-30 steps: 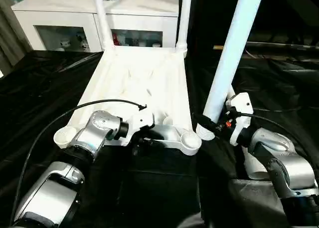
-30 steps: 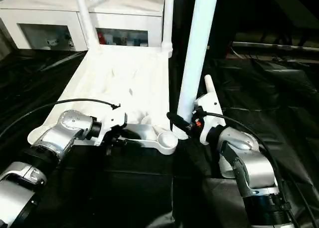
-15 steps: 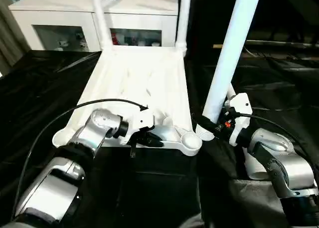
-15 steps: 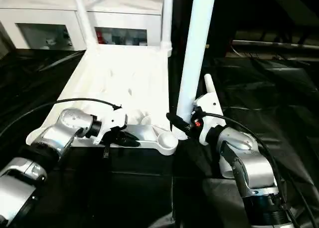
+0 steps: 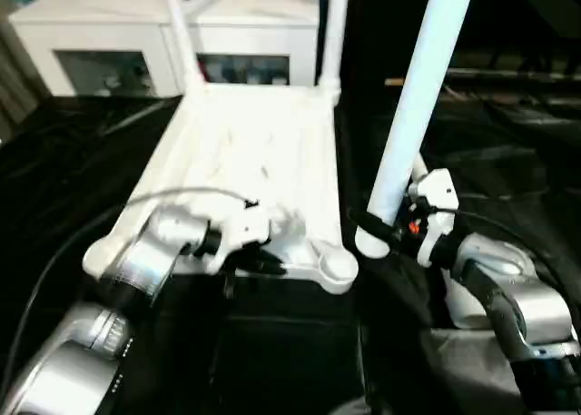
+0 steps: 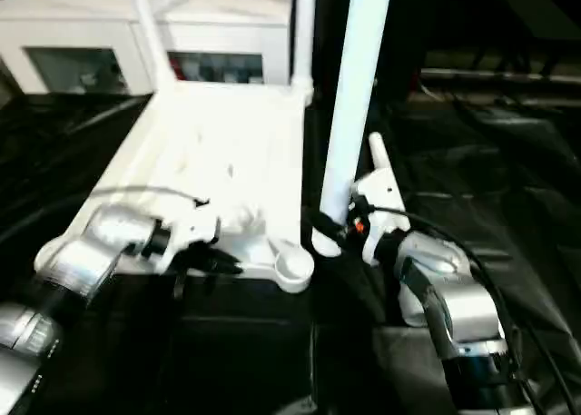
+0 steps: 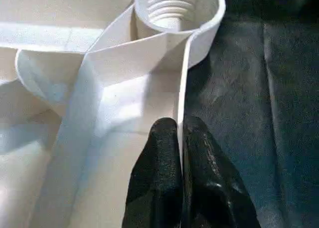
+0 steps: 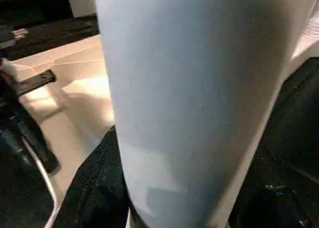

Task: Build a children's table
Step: Insert table leg to table base

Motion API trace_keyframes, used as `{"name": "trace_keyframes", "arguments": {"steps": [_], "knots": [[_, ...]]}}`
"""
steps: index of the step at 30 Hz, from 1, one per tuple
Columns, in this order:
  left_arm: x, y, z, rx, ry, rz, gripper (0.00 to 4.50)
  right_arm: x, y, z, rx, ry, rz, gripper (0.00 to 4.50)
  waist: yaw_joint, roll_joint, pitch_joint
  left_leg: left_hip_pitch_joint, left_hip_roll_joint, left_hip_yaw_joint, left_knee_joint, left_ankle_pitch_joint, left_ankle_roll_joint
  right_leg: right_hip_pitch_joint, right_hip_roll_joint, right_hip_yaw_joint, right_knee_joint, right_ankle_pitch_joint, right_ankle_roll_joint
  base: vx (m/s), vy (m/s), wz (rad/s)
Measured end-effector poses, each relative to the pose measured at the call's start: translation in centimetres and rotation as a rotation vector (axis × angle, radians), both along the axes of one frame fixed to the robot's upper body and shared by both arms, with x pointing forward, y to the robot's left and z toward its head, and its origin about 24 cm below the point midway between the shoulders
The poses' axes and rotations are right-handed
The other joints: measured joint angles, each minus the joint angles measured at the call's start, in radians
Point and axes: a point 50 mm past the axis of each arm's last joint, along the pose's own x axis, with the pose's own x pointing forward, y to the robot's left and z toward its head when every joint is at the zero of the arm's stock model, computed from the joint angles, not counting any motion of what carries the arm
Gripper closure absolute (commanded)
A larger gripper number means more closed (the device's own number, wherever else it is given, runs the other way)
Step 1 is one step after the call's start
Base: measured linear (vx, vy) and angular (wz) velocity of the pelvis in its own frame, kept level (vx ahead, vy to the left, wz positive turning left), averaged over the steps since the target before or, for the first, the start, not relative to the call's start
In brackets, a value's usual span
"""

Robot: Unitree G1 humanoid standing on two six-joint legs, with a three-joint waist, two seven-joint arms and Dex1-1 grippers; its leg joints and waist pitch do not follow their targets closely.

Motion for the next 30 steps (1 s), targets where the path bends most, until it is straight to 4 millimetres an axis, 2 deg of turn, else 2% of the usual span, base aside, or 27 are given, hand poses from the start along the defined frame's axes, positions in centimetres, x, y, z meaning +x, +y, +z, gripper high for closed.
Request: {"name": "trace_keyframes", "arguments": {"steps": [3, 4, 7, 10, 17, 18, 21, 25, 30], "knots": [[-1.2, -0.5, -0.3, -0.05, 0.029, 0.031, 4.45, 0.0, 0.0, 0.0, 0.001, 0.001, -0.002, 2.56, -0.001, 0.0, 0.0, -0.001, 0.001, 0.0, -0.001, 0.0, 0.0, -0.001, 0.001, 0.0, 0.0, 0.0, -0.001, 0.0, 0.0, 0.0], [-1.3, -0.6, -0.3, -0.058, 0.027, 0.035, 4.03, 0.0, 0.0, 0.0, 0.001, 0.001, -0.002, 2.56, 0.0, 0.0, 0.0, -0.001, 0.001, 0.0, -0.001, 0.0, 0.0, -0.002, 0.001, -0.001, 0.0, 0.0, -0.001, 0.0, 0.0, 0.0], [-1.5, -0.6, -0.6, -0.064, 0.032, 0.062, 3.85, 0.0, 0.2, -0.1, 0.005, 0.005, 0.004, 2.56, 0.006, -0.001, 0.001, -0.001, 0.001, 0.0, -0.001, 0.0, 0.0, -0.001, 0.001, -0.001, 0.0, 0.0, 0.0, 0.0, 0.0, 0.0], [-1.5, -0.6, -0.4, -0.042, 0.018, 0.089, 3.47, -0.1, 0.6, -0.4, 0.006, 0.017, 0.017, 2.56, 0.014, -0.001, 0.001, -0.001, 0.002, 0.001, -0.001, 0.0, 0.0, -0.001, 0.001, -0.001, 0.001, 0.0, 0.0, 0.0, 0.0, 0.0], [-1.6, -0.2, -0.4, -0.015, 0.028, 0.114, 3.47, 0.0, 0.6, -0.4, 0.005, 0.015, 0.018, 2.56, 0.016, -0.001, 0.001, -0.001, 0.002, 0.001, -0.001, 0.0, -0.001, -0.001, 0.0, -0.001, 0.001, 0.0, 0.0, 0.0, 0.0, 0.0], [-1.6, -0.2, -0.4, -0.014, 0.03, 0.116, 3.83, 0.0, 0.5, -0.4, 0.005, 0.015, 0.017, 2.56, 0.015, -0.001, 0.001, -0.001, 0.002, 0.001, -0.001, 0.0, -0.001, -0.001, 0.001, -0.001, 0.001, 0.0, 0.0, 0.0, 0.0, 0.0], [-1.6, -0.1, -0.4, -0.015, 0.041, 0.122, 3.86, 0.0, 0.5, -0.4, 0.004, 0.015, 0.016, 2.56, 0.015, 0.0, 0.002, -0.001, 0.002, 0.001, -0.001, 0.0, -0.001, -0.001, 0.001, -0.001, 0.001, 0.0, 0.0, 0.0, 0.0, 0.0], [-1.6, -0.1, -0.4, -0.02, 0.05, 0.127, 4.3, 0.0, 0.5, -0.4, 0.004, 0.016, 0.014, 2.56, 0.014, 0.001, 0.002, -0.001, 0.002, 0.001, -0.001, 0.0, -0.001, -0.001, 0.0, -0.001, 0.001, 0.0, 0.0, 0.0, 0.0, 0.0], [-1.6, -0.3, -0.4, -0.026, 0.048, 0.115, 4.42, 0.0, 0.5, -0.4, 0.006, 0.016, 0.013, 2.56, 0.007, 0.001, 0.002, -0.001, 0.002, 0.001, -0.001, 0.001, -0.001, -0.001, 0.001, -0.001, 0.001, 0.0, 0.0, 0.0, 0.0, 0.0]]}}
